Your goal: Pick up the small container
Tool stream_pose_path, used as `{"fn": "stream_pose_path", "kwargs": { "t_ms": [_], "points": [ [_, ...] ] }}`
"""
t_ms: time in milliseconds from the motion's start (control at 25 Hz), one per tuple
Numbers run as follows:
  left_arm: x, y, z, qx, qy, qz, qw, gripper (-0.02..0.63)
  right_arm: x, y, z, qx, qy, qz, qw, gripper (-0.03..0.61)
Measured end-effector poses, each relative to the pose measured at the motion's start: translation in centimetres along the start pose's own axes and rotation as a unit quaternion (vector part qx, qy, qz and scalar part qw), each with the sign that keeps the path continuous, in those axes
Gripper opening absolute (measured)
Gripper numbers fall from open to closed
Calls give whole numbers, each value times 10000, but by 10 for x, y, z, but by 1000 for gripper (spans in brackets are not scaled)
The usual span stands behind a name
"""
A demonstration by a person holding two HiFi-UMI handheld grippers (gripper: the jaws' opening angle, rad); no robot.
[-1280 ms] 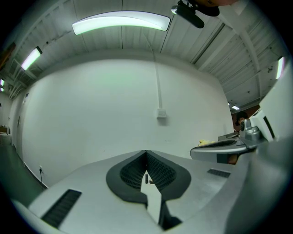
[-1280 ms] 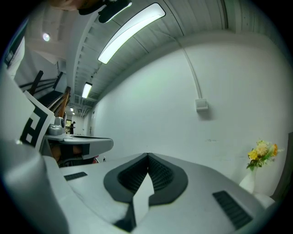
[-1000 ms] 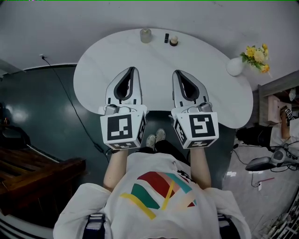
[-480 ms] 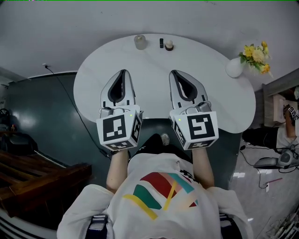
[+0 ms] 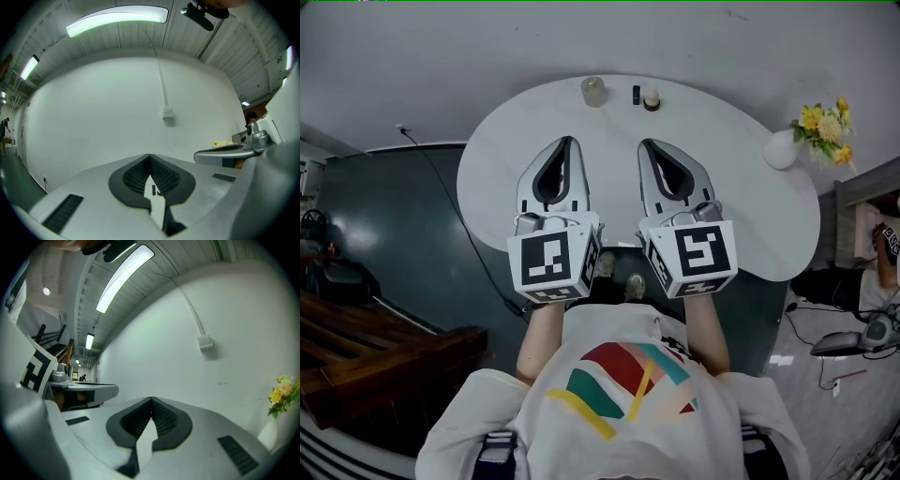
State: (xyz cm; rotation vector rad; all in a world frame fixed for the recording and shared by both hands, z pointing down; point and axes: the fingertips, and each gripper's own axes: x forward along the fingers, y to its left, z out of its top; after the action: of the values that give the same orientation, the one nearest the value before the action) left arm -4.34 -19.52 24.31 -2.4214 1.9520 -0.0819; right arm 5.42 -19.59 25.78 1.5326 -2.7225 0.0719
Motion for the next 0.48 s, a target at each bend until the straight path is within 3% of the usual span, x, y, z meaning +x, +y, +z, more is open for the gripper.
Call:
{"fn": "stream_pose_path", "kwargs": {
  "t_ms": [480],
  "points": [
    [21,14,0,-9,-15,-265,9996,17,27,4,4,-88,26,-139,9999,11]
  ]
}}
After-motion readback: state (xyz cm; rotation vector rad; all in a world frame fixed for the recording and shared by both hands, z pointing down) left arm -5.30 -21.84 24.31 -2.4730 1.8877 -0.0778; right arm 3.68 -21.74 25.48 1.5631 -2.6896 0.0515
